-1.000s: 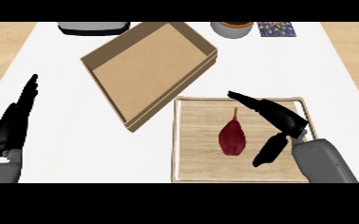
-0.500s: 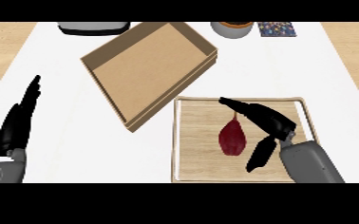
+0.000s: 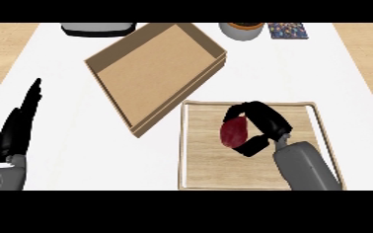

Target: Pick the pear from the tray and place it in the cardboard box

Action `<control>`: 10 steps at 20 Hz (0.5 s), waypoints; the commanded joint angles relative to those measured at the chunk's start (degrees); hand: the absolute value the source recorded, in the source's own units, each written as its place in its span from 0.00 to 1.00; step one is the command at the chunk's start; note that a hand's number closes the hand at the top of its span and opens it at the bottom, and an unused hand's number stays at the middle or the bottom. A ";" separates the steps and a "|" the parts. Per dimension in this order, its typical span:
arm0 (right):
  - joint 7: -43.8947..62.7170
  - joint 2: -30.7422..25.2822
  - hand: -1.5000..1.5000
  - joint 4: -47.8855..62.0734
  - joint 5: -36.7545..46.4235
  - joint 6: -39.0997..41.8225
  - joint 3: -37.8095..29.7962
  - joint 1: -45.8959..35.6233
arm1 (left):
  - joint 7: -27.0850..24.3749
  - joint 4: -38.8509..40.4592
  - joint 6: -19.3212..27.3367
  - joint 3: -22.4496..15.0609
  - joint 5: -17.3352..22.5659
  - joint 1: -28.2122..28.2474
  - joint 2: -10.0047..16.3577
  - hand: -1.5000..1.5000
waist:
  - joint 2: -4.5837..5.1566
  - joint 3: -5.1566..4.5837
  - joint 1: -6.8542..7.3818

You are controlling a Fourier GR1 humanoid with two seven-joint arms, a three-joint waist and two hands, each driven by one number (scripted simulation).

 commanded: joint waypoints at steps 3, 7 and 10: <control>1.14 1.46 1.00 -1.31 4.22 -6.14 -0.94 -1.32 | 2.39 -5.10 0.85 -1.17 -2.45 3.45 -1.98 0.50 | 0.12 0.13 0.00; 1.32 1.10 1.00 -0.21 6.52 -12.51 -3.28 -2.95 | -0.19 -1.00 0.00 0.85 -1.11 1.27 -1.55 0.50 | 0.12 0.10 -0.28; 9.57 0.70 1.00 3.79 14.11 -17.73 -2.96 -6.30 | 2.72 -1.53 -1.75 1.38 -0.88 -1.35 0.91 0.50 | 0.18 0.10 0.02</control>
